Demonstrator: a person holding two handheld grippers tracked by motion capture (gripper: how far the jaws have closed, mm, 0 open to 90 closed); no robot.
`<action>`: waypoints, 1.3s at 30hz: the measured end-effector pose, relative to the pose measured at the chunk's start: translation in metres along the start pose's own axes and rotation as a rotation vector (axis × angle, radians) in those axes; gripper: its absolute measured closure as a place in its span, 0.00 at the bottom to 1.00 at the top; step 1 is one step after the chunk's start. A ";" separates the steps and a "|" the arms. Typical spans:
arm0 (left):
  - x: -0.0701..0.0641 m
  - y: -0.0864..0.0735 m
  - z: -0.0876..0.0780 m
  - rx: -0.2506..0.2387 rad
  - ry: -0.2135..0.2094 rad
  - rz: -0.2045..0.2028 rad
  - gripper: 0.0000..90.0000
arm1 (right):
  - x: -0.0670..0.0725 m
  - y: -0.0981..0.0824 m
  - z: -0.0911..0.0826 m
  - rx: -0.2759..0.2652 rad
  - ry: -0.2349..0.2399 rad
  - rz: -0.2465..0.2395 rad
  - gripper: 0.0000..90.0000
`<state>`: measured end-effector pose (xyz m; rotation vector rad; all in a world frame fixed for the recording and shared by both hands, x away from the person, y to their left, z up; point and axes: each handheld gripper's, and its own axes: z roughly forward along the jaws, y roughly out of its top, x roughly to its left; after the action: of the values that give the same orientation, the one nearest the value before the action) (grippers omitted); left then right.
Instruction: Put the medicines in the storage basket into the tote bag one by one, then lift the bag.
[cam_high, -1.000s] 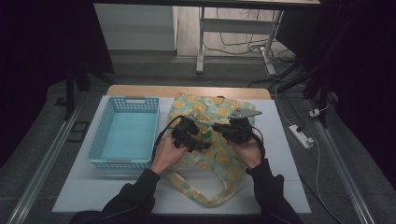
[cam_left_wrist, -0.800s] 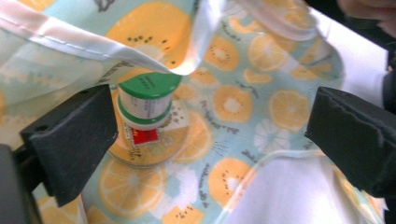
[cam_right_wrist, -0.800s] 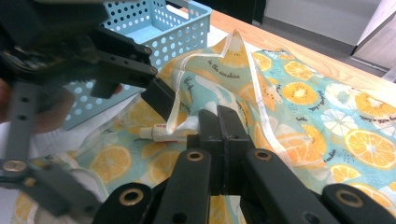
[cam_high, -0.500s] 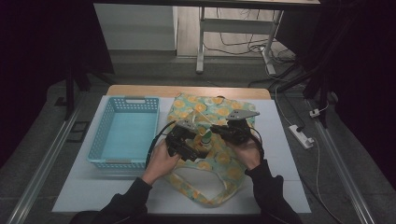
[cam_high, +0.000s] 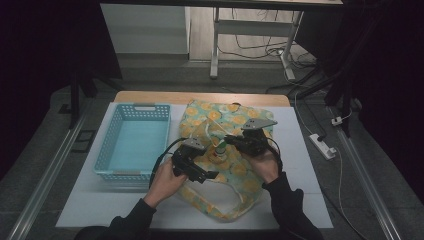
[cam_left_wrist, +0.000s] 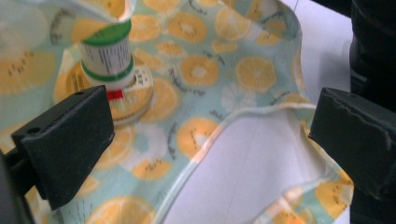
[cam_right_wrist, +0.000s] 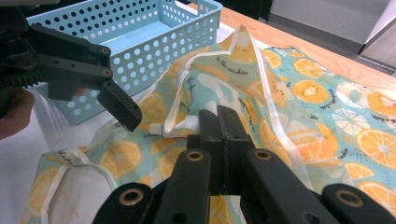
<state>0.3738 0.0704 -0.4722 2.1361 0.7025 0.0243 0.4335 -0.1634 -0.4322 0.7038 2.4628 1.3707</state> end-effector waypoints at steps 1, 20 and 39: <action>0.000 -0.002 0.000 0.001 0.003 0.001 0.00 | 0.000 0.000 0.000 0.001 0.000 -0.001 1.00; -0.008 -0.015 0.028 0.085 0.005 -0.010 0.00 | 0.001 0.001 -0.002 -0.002 0.003 -0.001 1.00; -0.002 -0.029 0.066 0.200 0.129 0.004 0.00 | 0.002 0.000 0.001 0.010 0.009 -0.007 1.00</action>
<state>0.3754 0.0342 -0.5348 2.3434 0.8042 0.0982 0.4324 -0.1618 -0.4326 0.6921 2.4785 1.3624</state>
